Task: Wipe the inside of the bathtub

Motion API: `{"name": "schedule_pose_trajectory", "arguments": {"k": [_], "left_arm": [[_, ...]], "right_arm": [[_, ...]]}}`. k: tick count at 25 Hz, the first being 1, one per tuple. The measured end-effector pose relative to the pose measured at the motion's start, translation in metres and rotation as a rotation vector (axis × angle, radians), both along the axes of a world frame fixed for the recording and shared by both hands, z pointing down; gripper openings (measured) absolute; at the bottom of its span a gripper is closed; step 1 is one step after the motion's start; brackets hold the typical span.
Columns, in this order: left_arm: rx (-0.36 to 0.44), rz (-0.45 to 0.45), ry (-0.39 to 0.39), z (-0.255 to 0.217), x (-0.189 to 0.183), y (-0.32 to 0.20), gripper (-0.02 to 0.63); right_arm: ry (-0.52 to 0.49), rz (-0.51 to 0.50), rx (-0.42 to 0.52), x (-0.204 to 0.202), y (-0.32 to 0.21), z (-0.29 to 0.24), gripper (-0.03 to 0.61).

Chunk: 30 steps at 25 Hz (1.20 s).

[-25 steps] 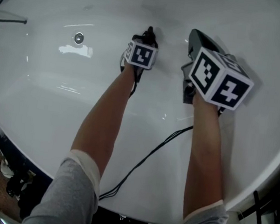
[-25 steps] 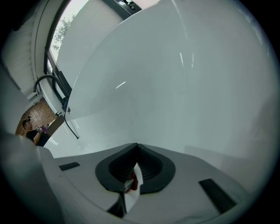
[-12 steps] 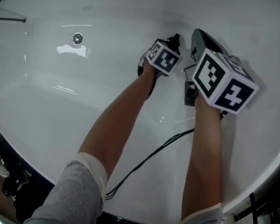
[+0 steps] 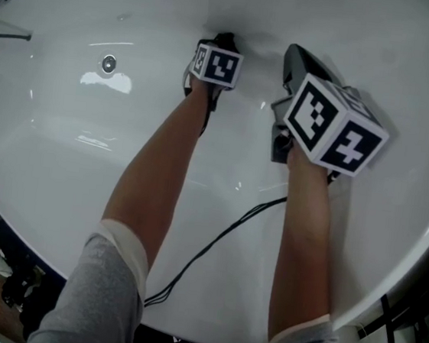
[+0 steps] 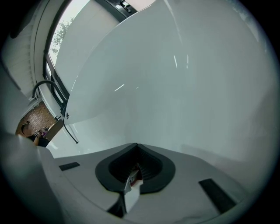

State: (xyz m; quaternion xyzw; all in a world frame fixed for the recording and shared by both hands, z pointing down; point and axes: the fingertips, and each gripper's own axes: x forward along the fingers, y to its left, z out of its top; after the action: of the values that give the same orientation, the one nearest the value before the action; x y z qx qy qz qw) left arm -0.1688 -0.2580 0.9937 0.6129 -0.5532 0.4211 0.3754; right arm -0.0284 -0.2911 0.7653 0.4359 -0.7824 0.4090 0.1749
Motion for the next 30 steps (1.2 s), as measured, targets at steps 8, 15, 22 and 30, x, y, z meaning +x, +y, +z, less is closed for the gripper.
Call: {"name": "schedule_pose_trajectory", "arguments": {"k": [8, 15, 22, 30], "left_arm": [[-0.004, 0.109, 0.132, -0.006, 0.081, -0.014, 0.091], [0.088, 0.009, 0.072, -0.022, 0.045, -0.028, 0.091], [0.079, -0.160, 0.036, -0.034, -0.033, -0.015, 0.089], [0.131, 0.076, 0.234, -0.083, 0.097, -0.045, 0.090]], "right_arm": [[-0.022, 0.010, 0.030, 0.001, -0.006, -0.013, 0.011], [-0.032, 0.021, 0.047, 0.002, -0.009, -0.025, 0.011], [-0.041, 0.041, 0.034, 0.007, -0.007, -0.035, 0.011], [-0.040, 0.024, 0.060, 0.002, -0.009, -0.076, 0.011]]}}
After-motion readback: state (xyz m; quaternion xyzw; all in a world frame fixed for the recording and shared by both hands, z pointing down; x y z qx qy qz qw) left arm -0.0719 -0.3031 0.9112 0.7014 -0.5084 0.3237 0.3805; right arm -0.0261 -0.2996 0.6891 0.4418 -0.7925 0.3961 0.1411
